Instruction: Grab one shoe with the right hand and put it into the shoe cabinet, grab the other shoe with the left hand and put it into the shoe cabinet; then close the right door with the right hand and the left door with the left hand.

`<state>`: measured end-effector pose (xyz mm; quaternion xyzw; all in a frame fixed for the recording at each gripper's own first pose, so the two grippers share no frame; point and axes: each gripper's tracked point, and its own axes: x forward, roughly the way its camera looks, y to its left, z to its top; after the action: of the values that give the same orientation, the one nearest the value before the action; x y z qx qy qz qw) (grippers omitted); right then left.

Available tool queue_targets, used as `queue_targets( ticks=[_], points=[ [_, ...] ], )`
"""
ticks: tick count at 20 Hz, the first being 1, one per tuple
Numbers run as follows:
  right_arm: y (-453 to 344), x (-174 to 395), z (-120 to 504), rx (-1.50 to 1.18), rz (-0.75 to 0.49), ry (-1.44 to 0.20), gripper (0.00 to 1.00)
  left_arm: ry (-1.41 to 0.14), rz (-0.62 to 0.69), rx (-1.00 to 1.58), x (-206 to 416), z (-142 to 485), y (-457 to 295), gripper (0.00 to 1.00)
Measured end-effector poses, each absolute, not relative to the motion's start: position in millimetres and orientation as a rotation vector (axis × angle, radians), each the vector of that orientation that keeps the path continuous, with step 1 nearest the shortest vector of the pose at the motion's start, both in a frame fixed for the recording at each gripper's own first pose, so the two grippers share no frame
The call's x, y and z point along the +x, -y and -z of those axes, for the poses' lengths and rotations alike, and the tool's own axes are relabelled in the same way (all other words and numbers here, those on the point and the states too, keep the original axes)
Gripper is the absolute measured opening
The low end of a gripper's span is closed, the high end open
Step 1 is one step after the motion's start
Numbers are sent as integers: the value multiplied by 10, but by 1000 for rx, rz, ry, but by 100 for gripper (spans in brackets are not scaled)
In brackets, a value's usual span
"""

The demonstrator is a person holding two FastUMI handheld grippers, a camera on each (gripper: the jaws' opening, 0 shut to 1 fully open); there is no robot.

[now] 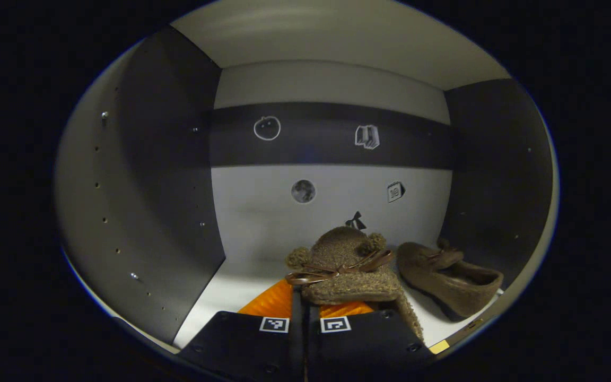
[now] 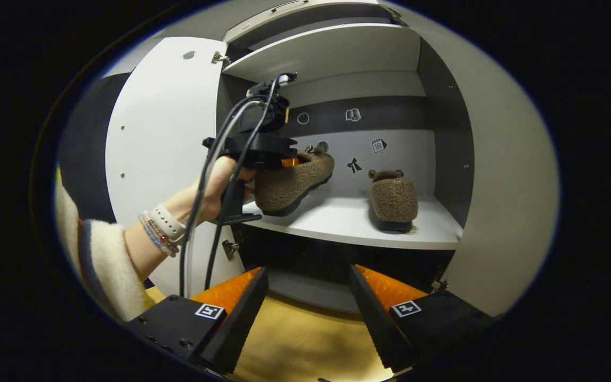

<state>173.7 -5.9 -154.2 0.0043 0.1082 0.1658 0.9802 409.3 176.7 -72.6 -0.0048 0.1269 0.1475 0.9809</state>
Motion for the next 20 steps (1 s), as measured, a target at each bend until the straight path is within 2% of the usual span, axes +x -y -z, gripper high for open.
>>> queue_targets(
  ticks=[5, 8, 11, 16, 20],
  points=[
    [164, 1885, 1594, 26, -318, -235, 98, -346, -306, -3, 4372, 991, -1924, 7],
    [197, 1936, 1603, 37, -307, -238, 98, -379, -280, -2, 4470, 1094, -1918, 11],
    [203, 1959, 1617, 51, -303, -244, 99, -366, -257, -7, 4442, 1050, -1892, 25],
    [110, 1877, 1552, 38, -311, -223, 98, -336, -311, 93, 4096, 810, -2029, 96],
    [96, 1693, 1467, 16, -284, -204, 99, -310, -264, 85, 3844, 655, -1926, 95]
  ],
)
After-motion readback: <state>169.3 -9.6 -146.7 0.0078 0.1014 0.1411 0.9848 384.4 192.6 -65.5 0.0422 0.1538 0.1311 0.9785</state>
